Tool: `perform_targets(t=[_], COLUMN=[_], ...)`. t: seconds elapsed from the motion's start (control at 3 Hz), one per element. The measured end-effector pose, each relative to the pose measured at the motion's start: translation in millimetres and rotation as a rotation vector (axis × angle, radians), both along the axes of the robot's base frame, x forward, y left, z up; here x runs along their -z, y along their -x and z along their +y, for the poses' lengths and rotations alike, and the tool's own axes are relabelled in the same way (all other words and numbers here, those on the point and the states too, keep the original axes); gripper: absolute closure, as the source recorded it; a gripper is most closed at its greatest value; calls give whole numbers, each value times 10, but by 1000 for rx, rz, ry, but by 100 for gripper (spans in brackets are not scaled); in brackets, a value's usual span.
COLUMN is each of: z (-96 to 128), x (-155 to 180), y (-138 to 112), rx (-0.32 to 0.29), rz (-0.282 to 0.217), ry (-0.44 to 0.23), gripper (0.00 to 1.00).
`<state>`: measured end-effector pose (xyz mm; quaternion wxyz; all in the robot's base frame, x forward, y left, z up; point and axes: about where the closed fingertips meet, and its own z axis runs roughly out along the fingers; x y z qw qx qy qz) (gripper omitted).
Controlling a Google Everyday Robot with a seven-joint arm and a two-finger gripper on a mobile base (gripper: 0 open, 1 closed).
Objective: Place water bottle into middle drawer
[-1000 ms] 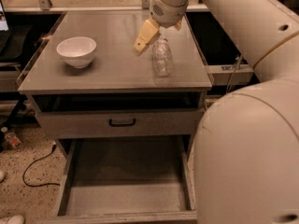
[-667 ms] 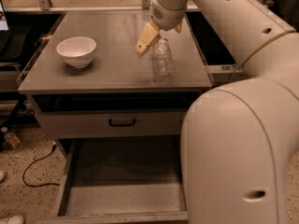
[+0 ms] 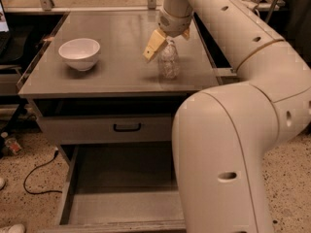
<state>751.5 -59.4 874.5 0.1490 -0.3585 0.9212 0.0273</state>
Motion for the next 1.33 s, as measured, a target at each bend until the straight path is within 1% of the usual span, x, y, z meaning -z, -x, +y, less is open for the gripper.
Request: perform_targets(t=[0.67, 1.0, 1.33], z=[-177, -147, -146], x=[309, 335, 336], y=[-148, -192, -193], rx=[31, 30, 30], rz=[43, 33, 33], ry=[8, 4, 4], gripper=[0, 18, 42])
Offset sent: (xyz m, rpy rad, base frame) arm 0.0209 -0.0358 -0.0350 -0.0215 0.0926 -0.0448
